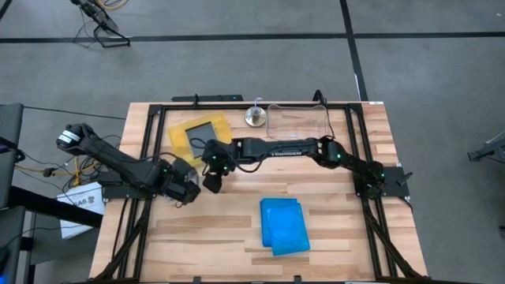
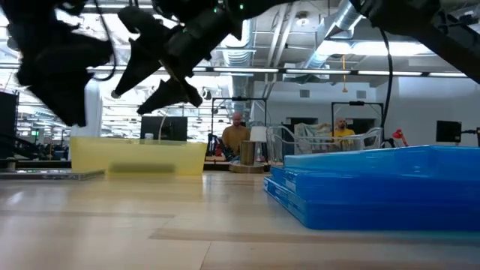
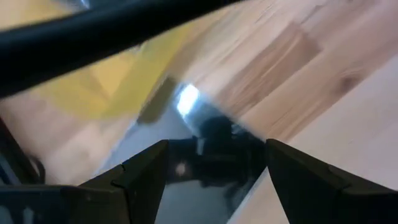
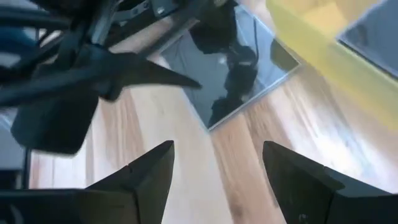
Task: Pick & place jewel cases by type
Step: Put the black CD case into the yellow bin
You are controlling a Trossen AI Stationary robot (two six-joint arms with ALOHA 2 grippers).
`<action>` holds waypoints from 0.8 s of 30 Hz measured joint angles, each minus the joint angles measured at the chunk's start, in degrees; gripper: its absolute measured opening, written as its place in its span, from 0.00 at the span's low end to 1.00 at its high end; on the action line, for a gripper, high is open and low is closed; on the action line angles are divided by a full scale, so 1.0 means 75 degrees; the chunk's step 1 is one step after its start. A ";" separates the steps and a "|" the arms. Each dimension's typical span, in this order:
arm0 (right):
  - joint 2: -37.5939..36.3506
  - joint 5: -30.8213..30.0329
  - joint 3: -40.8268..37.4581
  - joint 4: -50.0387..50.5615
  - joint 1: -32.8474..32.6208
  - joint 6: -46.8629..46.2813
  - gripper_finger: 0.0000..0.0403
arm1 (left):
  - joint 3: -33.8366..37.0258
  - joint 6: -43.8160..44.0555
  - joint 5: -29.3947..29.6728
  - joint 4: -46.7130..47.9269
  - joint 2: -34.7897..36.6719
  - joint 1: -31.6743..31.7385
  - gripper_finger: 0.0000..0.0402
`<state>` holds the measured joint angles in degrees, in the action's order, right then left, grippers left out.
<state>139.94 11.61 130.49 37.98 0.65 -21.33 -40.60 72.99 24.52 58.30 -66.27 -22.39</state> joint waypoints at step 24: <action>0.0003 0.0028 -0.0068 0.0201 -0.0440 -0.0293 0.59 | 0.2244 0.0454 -0.1237 -0.2175 0.0208 0.0081 0.46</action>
<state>139.96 11.83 129.97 39.49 -2.65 -23.53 -23.77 76.40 15.25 41.99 -64.71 -21.78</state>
